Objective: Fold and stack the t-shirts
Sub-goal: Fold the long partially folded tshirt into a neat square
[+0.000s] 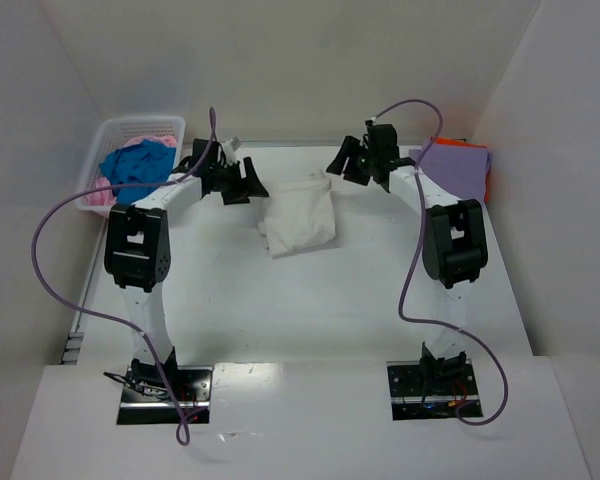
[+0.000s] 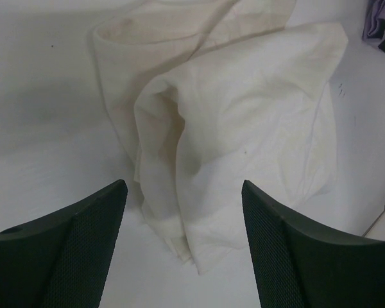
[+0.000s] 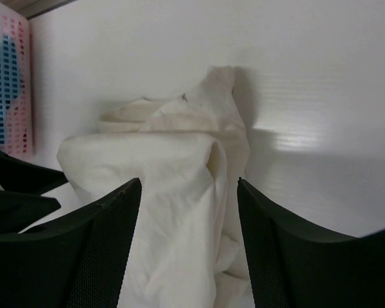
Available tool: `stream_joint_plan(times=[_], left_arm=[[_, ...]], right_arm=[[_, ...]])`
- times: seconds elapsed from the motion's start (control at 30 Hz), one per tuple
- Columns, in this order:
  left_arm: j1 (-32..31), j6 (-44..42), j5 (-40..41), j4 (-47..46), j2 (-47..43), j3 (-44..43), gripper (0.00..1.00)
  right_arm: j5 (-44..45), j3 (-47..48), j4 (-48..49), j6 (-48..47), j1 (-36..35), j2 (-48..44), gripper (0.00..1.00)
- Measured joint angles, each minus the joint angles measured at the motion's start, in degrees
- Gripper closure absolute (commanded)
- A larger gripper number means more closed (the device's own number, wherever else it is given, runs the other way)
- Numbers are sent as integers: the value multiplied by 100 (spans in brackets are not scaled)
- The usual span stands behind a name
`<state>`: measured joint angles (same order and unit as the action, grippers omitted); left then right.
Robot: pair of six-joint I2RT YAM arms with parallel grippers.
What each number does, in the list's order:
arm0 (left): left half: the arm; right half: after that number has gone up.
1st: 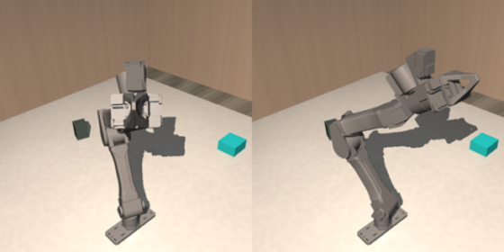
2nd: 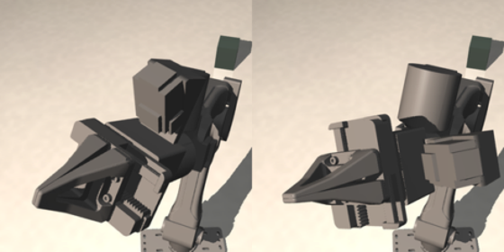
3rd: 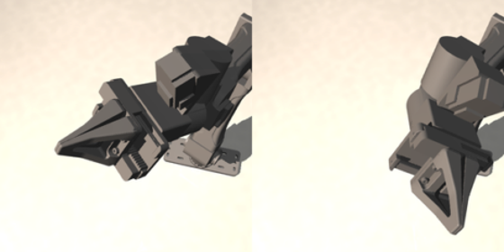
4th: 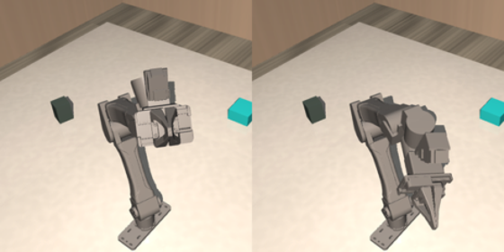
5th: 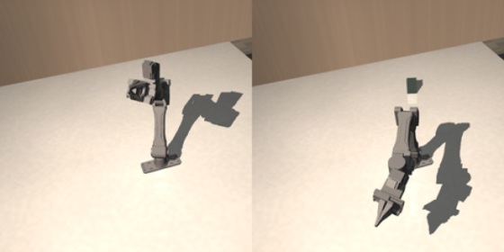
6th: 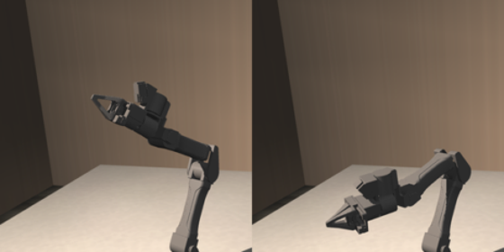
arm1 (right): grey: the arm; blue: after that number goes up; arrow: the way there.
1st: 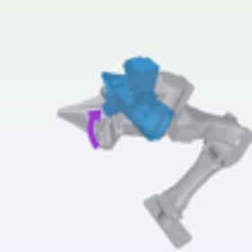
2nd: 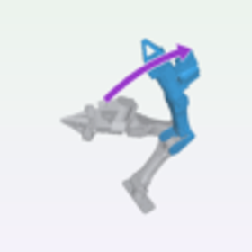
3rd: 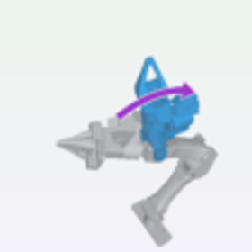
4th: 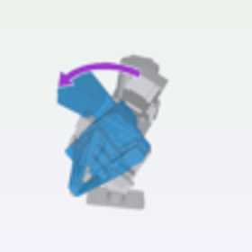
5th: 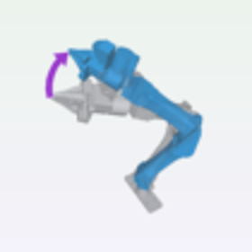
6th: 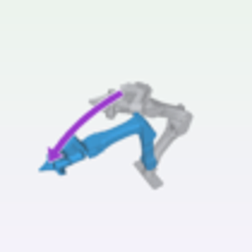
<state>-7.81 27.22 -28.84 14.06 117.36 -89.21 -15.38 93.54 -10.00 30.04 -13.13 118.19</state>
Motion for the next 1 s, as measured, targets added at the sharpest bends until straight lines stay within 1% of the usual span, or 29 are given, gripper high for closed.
stream_joint_plan(times=[0.03, 0.17, 0.33, 0.43, 0.5, 0.57, 0.63, 0.7, 0.8, 0.83, 0.93, 0.97, 1.0], left_arm=[[-15, 0, 2, -31, -4, 39, 20], [-59, -13, 59, -173, -4, 50, 20], [-85, -11, 155, -313, 31, 31, 19], [-87, -13, 164, -321, 273, -229, 19], [-83, -15, 168, -299, 490, -479, 19], [-83, -17, 170, -295, 691, -723, 19], [-76, -17, 168, -229, 863, -975, 20], [-72, -20, 162, -203, 1025, -1235, 25], [-63, -24, 153, -181, 1172, -1491, 35], [-63, -24, 151, -160, 1189, -1519, 44], [-61, -28, 144, -120, 1215, -1556, 59], [-61, -26, 138, -111, 1226, -1565, 70], [-61, -35, 127, -87, 1252, -1587, 76]], right_arm=[[-15, -166, 33, 7, 0, -114, 28], [-79, -435, 175, -15, 0, -251, 25], [-144, -540, 275, -13, 0, -214, 25], [-223, -356, 317, -11, 0, -11, 31], [-278, -103, 315, -13, 0, 245, 37], [-323, 111, 310, -11, 0, 490, 37], [-356, 284, 262, -9, 0, 684, 42], [-374, 459, 210, -11, 0, 855, 45], [-407, 651, 166, -11, 0, 1045, 58], [-422, 699, 129, -4, 0, 1082, 68], [-496, 802, 98, 15, 0, 1182, 85], [-514, 828, 83, 26, 0, 1204, 94], [-538, 859, 70, 28, 0, 1226, 98]])
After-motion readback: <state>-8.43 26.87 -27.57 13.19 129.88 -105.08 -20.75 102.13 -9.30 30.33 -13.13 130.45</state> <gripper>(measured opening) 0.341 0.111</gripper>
